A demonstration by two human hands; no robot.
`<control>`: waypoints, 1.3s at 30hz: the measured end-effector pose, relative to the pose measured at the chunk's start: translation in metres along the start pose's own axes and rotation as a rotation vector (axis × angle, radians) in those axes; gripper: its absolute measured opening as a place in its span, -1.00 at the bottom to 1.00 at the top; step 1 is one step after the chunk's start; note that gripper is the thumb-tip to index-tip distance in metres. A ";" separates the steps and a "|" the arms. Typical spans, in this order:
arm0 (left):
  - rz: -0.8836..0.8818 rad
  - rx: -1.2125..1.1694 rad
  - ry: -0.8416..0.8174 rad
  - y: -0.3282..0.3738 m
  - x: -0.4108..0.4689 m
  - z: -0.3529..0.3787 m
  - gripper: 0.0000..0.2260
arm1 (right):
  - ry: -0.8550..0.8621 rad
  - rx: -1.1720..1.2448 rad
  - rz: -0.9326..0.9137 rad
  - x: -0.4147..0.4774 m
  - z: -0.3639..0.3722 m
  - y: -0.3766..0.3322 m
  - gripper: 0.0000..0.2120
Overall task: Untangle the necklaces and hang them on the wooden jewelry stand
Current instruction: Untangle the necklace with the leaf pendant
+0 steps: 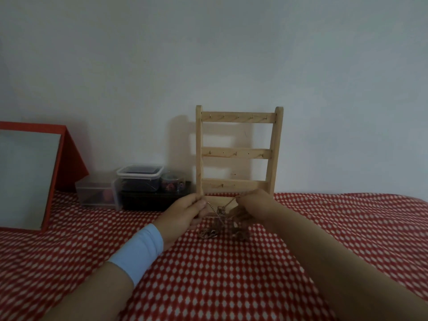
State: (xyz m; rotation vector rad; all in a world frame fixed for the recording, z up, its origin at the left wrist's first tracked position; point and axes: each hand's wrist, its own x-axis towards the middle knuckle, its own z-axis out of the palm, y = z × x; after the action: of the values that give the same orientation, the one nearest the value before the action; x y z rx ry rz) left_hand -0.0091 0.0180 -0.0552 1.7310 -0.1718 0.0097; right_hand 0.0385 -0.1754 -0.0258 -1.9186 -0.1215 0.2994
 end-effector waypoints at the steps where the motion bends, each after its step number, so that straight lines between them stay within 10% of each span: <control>1: -0.006 0.051 -0.007 0.004 -0.003 -0.001 -0.86 | 0.043 -0.064 -0.021 0.001 -0.001 -0.001 -0.84; 7: 0.119 0.956 -0.046 0.017 -0.005 -0.013 -0.91 | 0.057 -0.260 0.060 -0.001 0.002 0.007 -0.85; 21: 0.229 1.390 -0.120 0.034 -0.033 -0.033 -0.56 | 0.068 -0.821 -0.239 -0.006 0.023 0.015 -0.75; 24: 0.138 1.291 -0.159 0.042 -0.039 -0.041 -0.43 | 0.087 -0.894 -0.220 -0.005 0.020 0.010 -0.82; 32: -0.087 0.789 -0.475 0.045 -0.073 -0.033 -0.91 | -0.301 -1.301 -0.052 -0.025 -0.004 -0.001 -0.81; 39: -0.046 0.685 -0.243 0.040 -0.043 -0.014 -0.83 | -0.264 -0.991 -0.249 -0.020 0.003 -0.015 -0.77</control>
State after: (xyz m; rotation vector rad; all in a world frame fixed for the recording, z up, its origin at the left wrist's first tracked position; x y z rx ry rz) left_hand -0.0551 0.0307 -0.0182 2.4183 -0.3343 -0.1971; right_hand 0.0194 -0.1717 -0.0102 -2.7867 -0.8010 0.3559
